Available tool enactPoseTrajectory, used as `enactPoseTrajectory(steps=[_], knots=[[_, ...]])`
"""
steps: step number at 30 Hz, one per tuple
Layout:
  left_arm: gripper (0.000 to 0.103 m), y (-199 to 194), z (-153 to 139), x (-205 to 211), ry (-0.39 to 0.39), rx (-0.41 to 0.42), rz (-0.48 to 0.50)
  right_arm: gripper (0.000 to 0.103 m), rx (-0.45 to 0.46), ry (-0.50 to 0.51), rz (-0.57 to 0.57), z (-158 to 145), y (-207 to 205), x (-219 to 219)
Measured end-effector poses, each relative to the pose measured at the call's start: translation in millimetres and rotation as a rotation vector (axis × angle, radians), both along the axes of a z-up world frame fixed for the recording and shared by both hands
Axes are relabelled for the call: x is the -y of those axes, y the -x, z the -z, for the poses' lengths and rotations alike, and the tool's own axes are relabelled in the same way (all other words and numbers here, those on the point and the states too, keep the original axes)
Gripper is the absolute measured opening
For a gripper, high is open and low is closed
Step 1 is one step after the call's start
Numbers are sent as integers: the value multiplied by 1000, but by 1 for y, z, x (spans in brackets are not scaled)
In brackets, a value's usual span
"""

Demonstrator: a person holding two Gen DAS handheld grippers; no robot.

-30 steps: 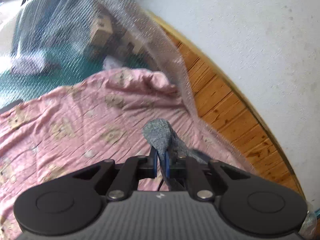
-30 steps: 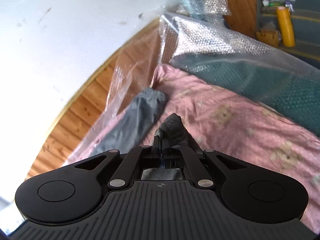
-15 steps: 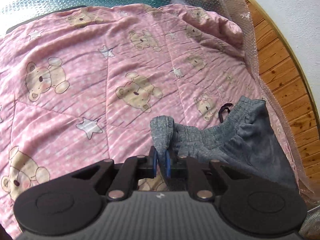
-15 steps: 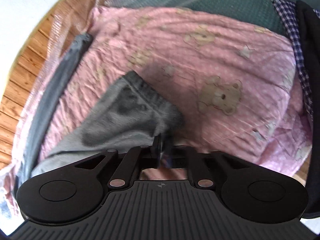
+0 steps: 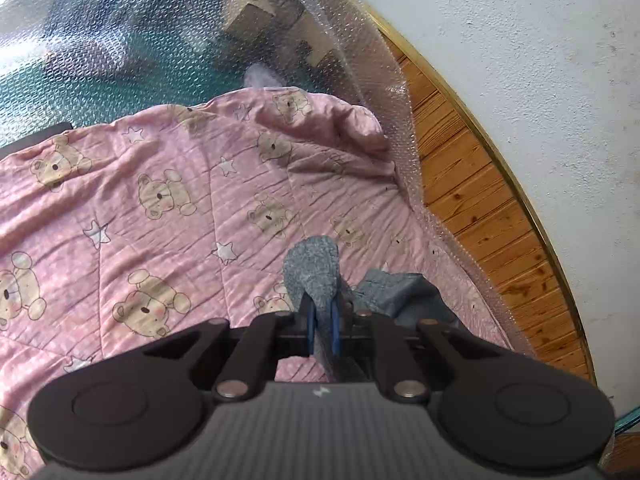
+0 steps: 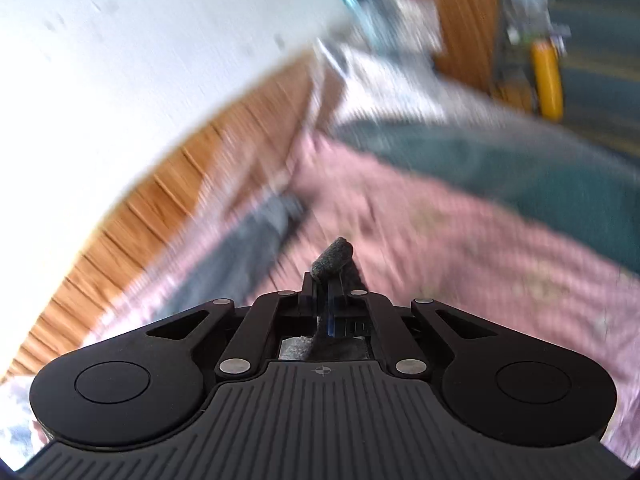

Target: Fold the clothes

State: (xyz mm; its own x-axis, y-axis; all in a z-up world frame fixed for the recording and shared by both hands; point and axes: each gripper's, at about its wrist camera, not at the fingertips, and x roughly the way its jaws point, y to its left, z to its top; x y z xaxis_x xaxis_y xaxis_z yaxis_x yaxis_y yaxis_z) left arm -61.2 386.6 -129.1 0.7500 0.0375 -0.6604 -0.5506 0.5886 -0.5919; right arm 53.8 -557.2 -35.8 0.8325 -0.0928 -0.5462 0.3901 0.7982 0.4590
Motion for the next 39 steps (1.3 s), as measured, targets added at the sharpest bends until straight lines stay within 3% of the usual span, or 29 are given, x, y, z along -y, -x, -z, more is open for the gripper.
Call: enactPoseTrajectory(steps=[3, 8, 9, 11, 12, 13, 14, 15, 16, 20, 22, 24, 27, 29, 30, 32, 33, 34, 37, 39], knots=[[8, 25, 29, -3, 32, -74, -3, 2, -41, 30, 32, 2, 13, 8], [8, 46, 93, 12, 22, -273, 60, 2, -364, 60, 81, 87, 32, 19], [11, 49, 102, 14, 14, -301, 72, 2, -438, 69, 87, 106, 34, 19], [19, 58, 101, 13, 7, -276, 57, 2, -528, 103, 89, 128, 39, 18], [31, 62, 92, 11, -18, -270, 55, 6, -551, 120, 91, 132, 41, 18], [37, 66, 83, 9, -42, -264, 52, 12, -562, 135, 101, 132, 44, 19], [35, 71, 74, 7, -68, -258, 49, 19, -558, 152, 115, 128, 48, 20], [34, 72, 62, 6, -124, -266, 55, 37, -550, 180, 128, 122, 51, 20], [34, 73, 50, 6, -179, -274, 60, 49, -543, 223, 144, 114, 53, 18], [34, 50, 6, 15, -311, -177, 109, 48, -454, 430, 137, 75, 56, -14], [34, 24, 4, 31, -264, -109, 203, 47, -405, 435, 23, 72, 45, -38], [34, -5, 16, 51, -211, -100, 315, 44, -402, 410, -123, 84, 29, -60], [34, -37, 53, 75, -201, -192, 403, 35, -502, 415, -232, 125, 5, -74], [22, -42, 83, 72, -226, -317, 392, 36, -558, 410, -152, 148, 8, -51], [3, -38, 89, 65, -215, -330, 369, 54, -578, 401, -103, 158, 11, -37], [4, -32, 90, 55, -192, -331, 339, 53, -595, 414, -77, 155, 11, -32], [4, -30, 85, 52, -179, -320, 331, 46, -601, 426, -74, 151, 10, -32], [10, -28, 80, 48, -167, -308, 323, 38, -606, 437, -72, 146, 9, -32], [24, -44, 50, 60, -154, -195, 374, 39, -600, 453, -71, 131, 7, -36], [30, -72, 42, 65, -169, -163, 386, 46, -566, 385, -102, 127, 1, -44]])
